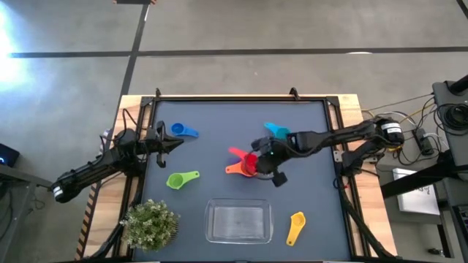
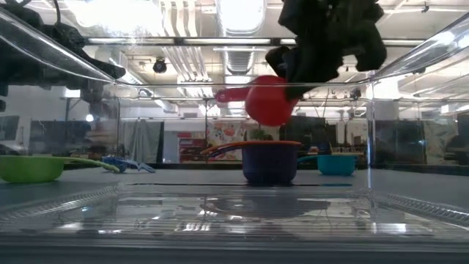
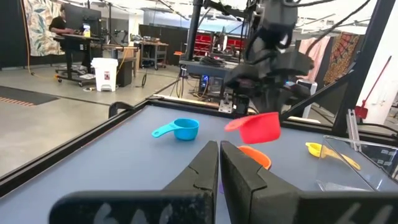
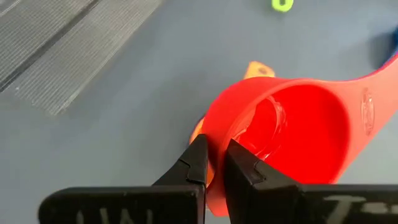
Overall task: Nest measuring cups in basket
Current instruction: Stack the red measuring cup on top of the orange measuring cup
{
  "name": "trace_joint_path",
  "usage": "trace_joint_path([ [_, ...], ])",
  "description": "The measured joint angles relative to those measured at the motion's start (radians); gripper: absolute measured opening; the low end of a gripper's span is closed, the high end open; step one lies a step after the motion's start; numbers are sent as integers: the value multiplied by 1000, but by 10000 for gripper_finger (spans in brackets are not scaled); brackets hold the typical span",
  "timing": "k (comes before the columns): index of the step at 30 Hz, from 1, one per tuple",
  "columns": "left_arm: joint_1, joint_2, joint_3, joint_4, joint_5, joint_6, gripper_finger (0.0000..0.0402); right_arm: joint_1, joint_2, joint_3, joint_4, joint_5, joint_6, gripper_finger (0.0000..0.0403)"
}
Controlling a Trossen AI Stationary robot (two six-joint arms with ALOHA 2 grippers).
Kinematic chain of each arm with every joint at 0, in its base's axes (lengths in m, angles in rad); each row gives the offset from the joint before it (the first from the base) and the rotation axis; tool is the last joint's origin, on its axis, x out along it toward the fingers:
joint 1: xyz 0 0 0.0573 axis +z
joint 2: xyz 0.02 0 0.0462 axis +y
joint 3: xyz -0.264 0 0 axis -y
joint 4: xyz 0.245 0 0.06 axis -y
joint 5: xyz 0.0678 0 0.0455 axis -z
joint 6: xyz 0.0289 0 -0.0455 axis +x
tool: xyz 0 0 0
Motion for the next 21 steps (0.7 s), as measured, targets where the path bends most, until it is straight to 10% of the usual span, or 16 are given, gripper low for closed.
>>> trace_joint_path([
  [21, 0, 0, 0, 0, 0, 0, 0, 0, 51, -18, 14, 4, 54, 103],
])
